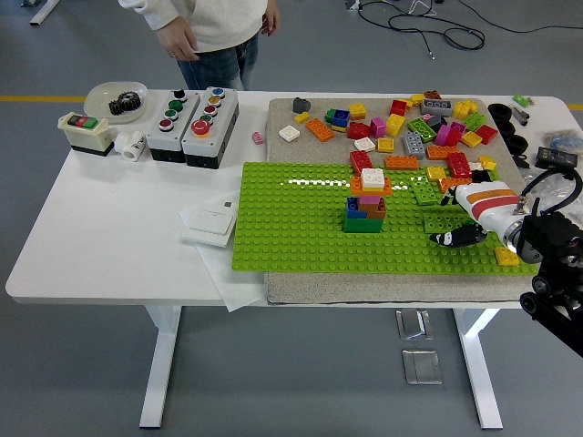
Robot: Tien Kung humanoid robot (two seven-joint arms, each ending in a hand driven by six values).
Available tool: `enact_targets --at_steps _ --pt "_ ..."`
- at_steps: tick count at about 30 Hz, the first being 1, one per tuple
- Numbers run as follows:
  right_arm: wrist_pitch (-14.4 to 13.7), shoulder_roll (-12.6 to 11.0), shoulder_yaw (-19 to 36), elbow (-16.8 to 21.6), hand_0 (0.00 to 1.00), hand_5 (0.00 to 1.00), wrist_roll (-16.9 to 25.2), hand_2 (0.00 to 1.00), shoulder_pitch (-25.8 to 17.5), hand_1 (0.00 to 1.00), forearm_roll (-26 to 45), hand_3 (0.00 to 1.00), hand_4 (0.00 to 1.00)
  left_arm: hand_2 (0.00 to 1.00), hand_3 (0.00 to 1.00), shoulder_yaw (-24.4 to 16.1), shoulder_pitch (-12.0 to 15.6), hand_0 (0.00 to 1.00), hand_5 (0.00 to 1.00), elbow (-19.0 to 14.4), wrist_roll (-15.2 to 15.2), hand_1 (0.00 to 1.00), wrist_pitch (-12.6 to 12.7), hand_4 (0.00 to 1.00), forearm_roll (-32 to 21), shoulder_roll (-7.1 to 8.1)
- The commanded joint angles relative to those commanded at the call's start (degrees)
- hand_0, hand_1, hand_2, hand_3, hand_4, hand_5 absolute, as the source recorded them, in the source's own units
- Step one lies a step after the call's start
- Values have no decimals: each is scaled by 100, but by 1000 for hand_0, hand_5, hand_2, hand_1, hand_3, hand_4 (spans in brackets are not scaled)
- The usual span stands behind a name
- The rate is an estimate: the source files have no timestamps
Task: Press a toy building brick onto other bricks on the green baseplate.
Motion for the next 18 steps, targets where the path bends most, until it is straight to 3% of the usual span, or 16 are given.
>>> enact_targets --at_steps 8,9,14,15,18 --pt "-95 36 -64 -217 671 495 345 724 138 661 1 739 940 838 641 19 -10 881 647 0 0 840 3 720 -21 -6" --pt "-106 45 -73 -257 642 508 370 696 164 637 7 649 916 838 640 28 -11 881 645 0 -2 840 4 719 -32 -6" --pt "-85 70 -117 -423 642 508 504 696 292 637 -2 649 916 838 640 35 -20 881 645 0 -2 840 4 719 -40 -5" --pt "-90 68 -140 -447 619 492 529 676 312 612 -7 590 914 838 640 37 -21 883 646 0 -4 840 5 720 -45 -5" --pt "-101 60 -240 -542 619 492 613 676 378 612 -14 590 914 838 640 49 -26 883 646 0 -6 840 7 720 -62 -3"
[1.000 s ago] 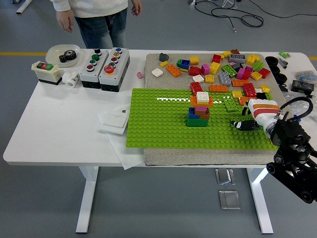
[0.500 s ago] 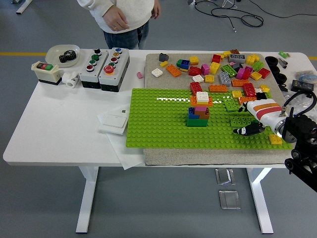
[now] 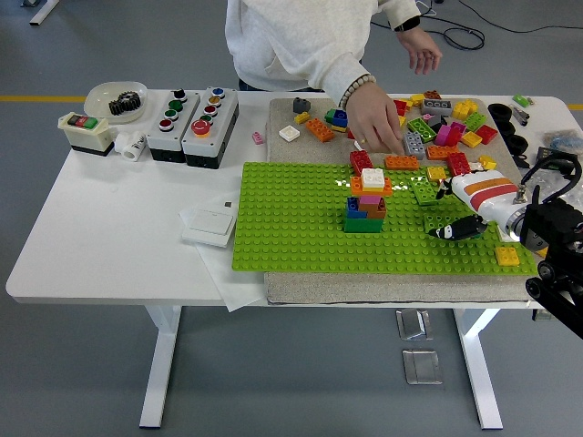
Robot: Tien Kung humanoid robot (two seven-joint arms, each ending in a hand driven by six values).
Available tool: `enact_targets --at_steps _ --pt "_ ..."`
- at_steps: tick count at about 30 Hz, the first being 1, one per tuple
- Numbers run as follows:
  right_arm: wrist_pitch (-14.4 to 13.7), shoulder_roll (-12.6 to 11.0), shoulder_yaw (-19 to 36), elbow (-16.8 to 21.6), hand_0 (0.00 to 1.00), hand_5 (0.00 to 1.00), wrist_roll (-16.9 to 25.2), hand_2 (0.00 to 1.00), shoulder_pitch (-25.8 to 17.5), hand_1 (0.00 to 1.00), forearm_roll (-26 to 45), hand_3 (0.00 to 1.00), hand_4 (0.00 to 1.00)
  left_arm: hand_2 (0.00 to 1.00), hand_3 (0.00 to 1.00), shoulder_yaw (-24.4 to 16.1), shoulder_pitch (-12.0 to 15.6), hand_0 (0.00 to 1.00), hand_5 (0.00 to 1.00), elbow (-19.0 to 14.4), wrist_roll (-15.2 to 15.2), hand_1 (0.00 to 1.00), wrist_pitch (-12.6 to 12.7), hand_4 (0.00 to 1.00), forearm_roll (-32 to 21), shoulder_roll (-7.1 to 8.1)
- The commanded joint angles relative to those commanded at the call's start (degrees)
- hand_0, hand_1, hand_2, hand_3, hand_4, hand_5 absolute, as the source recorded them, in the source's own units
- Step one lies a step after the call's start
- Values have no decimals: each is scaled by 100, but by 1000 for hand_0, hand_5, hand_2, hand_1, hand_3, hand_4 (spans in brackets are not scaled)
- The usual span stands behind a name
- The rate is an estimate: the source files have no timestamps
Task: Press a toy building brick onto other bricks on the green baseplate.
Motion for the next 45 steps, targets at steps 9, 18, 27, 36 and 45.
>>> enact_targets --at_steps 9,18,27,36,45 --pt "27 47 -138 -130 601 477 77 670 23 604 -26 581 919 838 639 10 -9 882 643 0 4 840 -2 718 -9 -3" --pt "-63 115 -145 -339 573 473 106 609 24 577 -54 558 904 838 640 22 -16 883 646 0 7 841 -2 720 -13 -7" --pt "-120 141 -82 -406 500 436 83 542 3 496 -117 515 863 838 640 0 0 883 650 0 17 842 2 722 22 -9" --pt "153 52 77 -266 568 441 3 591 -33 562 -40 576 886 838 640 -31 34 883 648 0 25 842 2 721 73 -8" --pt "358 41 161 -221 723 473 -120 760 -68 692 -69 840 994 838 641 -50 49 882 648 0 26 841 -1 722 106 -10"
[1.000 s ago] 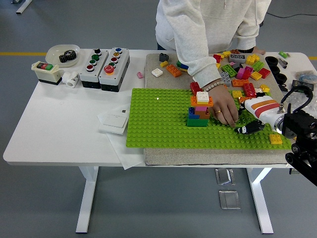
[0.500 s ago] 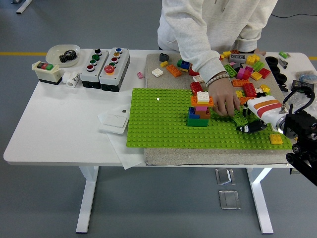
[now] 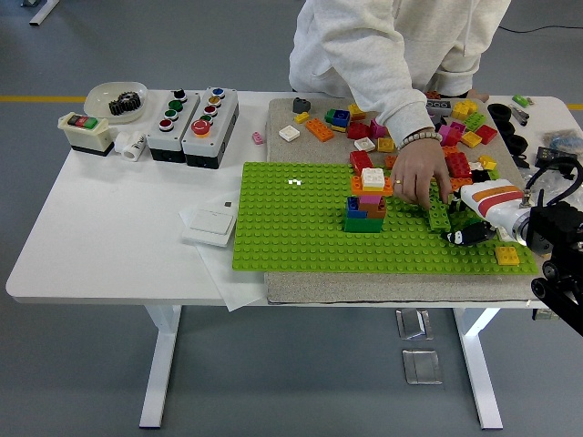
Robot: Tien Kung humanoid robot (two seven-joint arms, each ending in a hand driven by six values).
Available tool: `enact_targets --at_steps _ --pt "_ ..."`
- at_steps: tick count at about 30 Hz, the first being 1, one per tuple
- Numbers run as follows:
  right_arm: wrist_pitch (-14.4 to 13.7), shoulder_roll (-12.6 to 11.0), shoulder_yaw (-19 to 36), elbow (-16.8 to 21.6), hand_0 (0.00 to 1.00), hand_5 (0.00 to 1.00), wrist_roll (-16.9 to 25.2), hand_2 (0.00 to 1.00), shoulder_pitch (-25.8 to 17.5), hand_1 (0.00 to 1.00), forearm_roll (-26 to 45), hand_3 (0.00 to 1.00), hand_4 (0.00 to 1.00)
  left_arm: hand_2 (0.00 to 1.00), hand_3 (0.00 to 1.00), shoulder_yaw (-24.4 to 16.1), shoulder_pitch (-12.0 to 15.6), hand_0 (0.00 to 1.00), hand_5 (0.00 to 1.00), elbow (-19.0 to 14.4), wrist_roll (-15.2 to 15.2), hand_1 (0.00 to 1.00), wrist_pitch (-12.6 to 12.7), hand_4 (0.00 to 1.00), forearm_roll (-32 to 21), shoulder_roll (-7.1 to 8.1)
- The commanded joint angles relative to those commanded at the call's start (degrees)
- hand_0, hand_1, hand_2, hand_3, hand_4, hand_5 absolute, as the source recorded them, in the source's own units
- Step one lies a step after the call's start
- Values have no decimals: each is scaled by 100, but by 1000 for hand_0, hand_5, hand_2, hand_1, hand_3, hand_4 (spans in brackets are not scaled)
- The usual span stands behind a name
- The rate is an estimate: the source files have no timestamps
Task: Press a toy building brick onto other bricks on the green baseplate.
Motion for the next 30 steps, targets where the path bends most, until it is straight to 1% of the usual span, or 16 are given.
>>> enact_targets --at_steps 7,12,13,15,18,19,21,30 --pt "14 2 93 -16 728 471 -66 766 5 693 21 841 992 838 641 30 -16 883 648 0 -10 842 0 722 -45 2" --pt "37 23 94 -38 728 471 5 766 31 693 206 841 992 838 641 52 -26 883 648 0 -8 842 -1 722 -75 0" --pt "48 31 93 -44 726 468 15 755 37 695 245 824 979 838 640 58 -28 883 646 0 -8 842 -2 720 -81 0" --pt "67 39 92 -47 726 468 22 755 47 695 297 824 979 838 640 66 -31 883 646 0 -8 842 -3 720 -90 0" --pt "123 40 81 -34 726 468 27 755 71 695 456 824 979 838 640 71 -37 883 646 0 -8 842 -2 720 -99 0" --pt "148 39 77 -29 726 482 30 737 85 687 486 800 995 838 641 71 -38 883 645 0 -9 843 -2 720 -102 0" --pt "199 35 55 -25 726 482 77 737 119 687 548 800 995 838 641 74 -45 883 645 0 -11 843 -1 720 -107 0" --pt "231 94 -52 -112 716 494 201 736 229 683 607 794 998 838 640 89 -64 883 645 0 -15 843 1 720 -128 1"
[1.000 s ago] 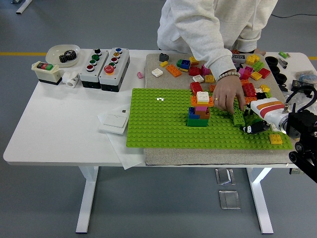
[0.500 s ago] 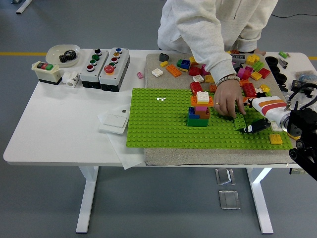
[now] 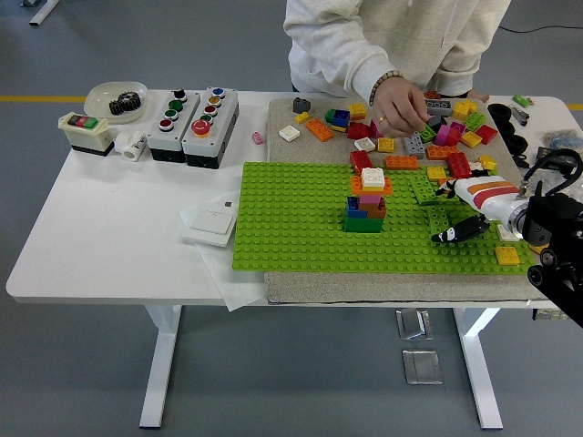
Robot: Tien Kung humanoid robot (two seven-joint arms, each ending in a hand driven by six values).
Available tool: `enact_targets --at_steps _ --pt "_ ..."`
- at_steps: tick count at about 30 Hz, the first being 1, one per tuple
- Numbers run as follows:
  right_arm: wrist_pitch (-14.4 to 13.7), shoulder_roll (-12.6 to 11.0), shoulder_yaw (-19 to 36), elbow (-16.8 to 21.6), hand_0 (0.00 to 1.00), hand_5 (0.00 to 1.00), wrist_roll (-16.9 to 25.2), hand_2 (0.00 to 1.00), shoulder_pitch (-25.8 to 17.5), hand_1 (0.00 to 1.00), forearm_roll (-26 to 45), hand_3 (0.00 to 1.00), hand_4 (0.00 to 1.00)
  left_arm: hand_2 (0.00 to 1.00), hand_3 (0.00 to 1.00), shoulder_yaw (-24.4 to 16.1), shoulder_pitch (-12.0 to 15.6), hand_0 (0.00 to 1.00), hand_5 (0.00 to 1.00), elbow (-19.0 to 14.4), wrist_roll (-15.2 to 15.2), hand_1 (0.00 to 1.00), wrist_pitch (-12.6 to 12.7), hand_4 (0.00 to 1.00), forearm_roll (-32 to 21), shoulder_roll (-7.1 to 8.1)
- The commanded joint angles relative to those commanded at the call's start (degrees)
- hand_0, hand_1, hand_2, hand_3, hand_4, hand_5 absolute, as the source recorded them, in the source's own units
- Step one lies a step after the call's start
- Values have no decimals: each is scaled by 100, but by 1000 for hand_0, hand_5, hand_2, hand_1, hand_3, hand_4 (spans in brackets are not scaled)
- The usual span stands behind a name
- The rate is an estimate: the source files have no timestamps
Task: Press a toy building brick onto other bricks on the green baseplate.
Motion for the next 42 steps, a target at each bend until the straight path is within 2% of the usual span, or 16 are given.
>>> enact_targets --at_steps 18,42 --pt "244 158 -291 -195 718 495 77 738 234 683 -70 796 998 840 640 12 10 885 644 0 12 843 3 720 0 -16" --pt "539 207 -388 -375 711 500 168 729 353 676 34 774 998 842 642 45 57 884 645 0 34 846 -7 720 31 -24"
